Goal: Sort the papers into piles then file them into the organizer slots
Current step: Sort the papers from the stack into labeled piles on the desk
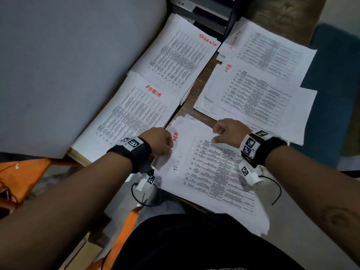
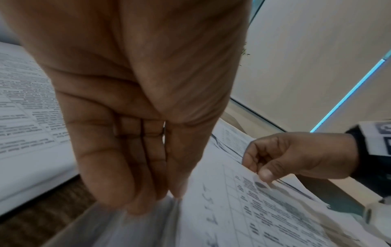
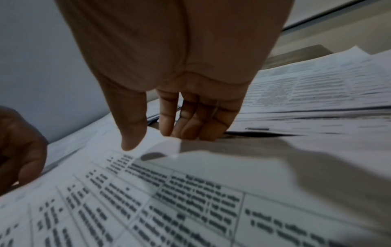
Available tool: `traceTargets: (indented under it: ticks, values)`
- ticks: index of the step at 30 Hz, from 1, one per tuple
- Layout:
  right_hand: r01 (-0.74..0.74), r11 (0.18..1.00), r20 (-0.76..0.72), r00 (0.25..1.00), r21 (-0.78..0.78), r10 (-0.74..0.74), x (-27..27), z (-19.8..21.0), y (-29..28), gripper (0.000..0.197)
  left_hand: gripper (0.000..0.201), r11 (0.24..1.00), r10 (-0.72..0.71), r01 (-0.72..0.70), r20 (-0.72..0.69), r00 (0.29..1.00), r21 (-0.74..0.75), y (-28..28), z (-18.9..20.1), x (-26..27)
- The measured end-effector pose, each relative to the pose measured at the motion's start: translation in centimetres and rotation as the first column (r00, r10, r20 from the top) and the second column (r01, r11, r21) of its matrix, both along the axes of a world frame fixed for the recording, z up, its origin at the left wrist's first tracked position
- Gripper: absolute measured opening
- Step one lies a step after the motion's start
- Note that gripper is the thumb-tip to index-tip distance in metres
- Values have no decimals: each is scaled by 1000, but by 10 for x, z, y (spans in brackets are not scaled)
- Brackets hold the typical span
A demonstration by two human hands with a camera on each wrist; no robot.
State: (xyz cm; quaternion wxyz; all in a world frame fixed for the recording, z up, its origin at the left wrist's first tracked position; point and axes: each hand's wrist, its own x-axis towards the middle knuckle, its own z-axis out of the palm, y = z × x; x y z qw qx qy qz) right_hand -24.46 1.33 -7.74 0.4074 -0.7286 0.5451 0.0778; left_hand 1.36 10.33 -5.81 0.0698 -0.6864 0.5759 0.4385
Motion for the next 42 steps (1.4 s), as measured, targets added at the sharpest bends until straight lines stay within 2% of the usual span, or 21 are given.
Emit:
traceTargets:
  ticks: [3, 8, 11, 14, 18, 20, 23, 27, 28, 30, 31, 32, 33, 36, 38, 39, 40, 42]
  values:
    - [-18, 999, -18, 1000, -45, 17, 3, -5, 5, 39, 12, 999, 36, -36, -4, 999, 8, 8, -2, -6]
    - [-2, 998, -46, 999, -64, -1, -3, -13, 12, 33, 24, 998, 46, -45, -35, 998, 43, 15, -7, -15]
    - [42, 998, -41, 998, -50, -44, -7, -18, 14, 32, 27, 998, 57, -57, -37, 998, 3, 18, -15, -22]
    - [50, 997, -25, 998, -57, -51, -9, -20, 15, 33, 19, 998, 45, -45, -5, 999, -45, 24, -18, -29]
    - [69, 986, 60, 996, -152, -61, -7, -14, 18, 47, 20, 969, 150, -181, -180, 972, -166, 29, -18, -32]
    - [96, 985, 121, 990, -144, -79, -6, -5, 17, 48, 13, 944, 193, -259, -295, 936, -205, 25, -13, -31]
    - [80, 992, 137, 988, -96, -67, -10, 11, 13, 28, 21, 878, 339, -455, -475, 812, -151, 16, -2, -26]
    - [104, 988, 138, 987, -115, -87, -23, 20, -3, 22, 34, 853, 448, -522, -524, 724, 8, 4, 6, -12]
    - [130, 984, 151, 982, -119, -112, -28, 21, -7, 19, 32, 839, 491, -537, -553, 673, 93, 2, 7, -8]
    - [209, 972, 191, 964, -103, -187, -40, 21, -12, 18, 21, 772, 601, -562, -627, 495, 297, 1, 5, 0]
    - [265, 961, 223, 944, -76, -243, -45, 21, -13, 18, 14, 750, 624, -561, -658, 422, 351, 1, 3, 3]
    - [312, 949, 253, 923, -47, -291, -49, 21, -13, 18, 7, 740, 628, -566, -674, 390, 363, 2, 1, 4]
    - [346, 938, 276, 903, -16, -329, -52, 21, -12, 18, 4, 736, 624, -577, -685, 377, 353, 4, -1, 4]
    - [358, 933, 278, 892, 47, -356, -58, 16, -8, 25, 11, 711, 623, -642, -681, 386, 287, 9, -4, -6]
    - [352, 931, 269, 891, 96, -365, -60, 8, -5, 33, 13, 679, 649, -659, -684, 334, 323, 13, -4, -14]
    - [358, 924, 275, 883, 130, -381, -60, 6, -3, 36, 21, 670, 660, -654, -684, 309, 351, 14, -6, -17]
    - [362, 915, 296, 867, 176, -400, -58, 5, 1, 39, 31, 678, 660, -644, -680, 321, 354, 16, -8, -21]
    - [347, 900, 335, 842, 263, -423, -54, 4, 7, 50, 33, 712, 628, -639, -671, 394, 291, 19, -11, -28]
